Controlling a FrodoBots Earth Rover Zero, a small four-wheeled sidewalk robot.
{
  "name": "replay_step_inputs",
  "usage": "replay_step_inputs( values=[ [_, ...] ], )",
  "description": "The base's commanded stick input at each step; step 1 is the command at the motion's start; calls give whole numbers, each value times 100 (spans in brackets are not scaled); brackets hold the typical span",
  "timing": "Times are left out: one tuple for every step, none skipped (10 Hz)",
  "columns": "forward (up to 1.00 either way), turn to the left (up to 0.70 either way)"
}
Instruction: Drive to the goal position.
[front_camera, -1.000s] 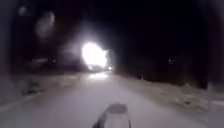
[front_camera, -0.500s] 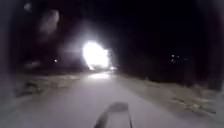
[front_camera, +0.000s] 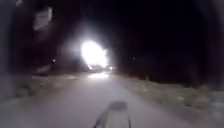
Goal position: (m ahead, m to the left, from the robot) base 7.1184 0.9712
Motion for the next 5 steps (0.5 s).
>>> replay_step_inputs(
  values=[
    [100, 0],
    [100, 0],
    [100, 4],
    [100, 23],
    [100, 40]
  ],
)
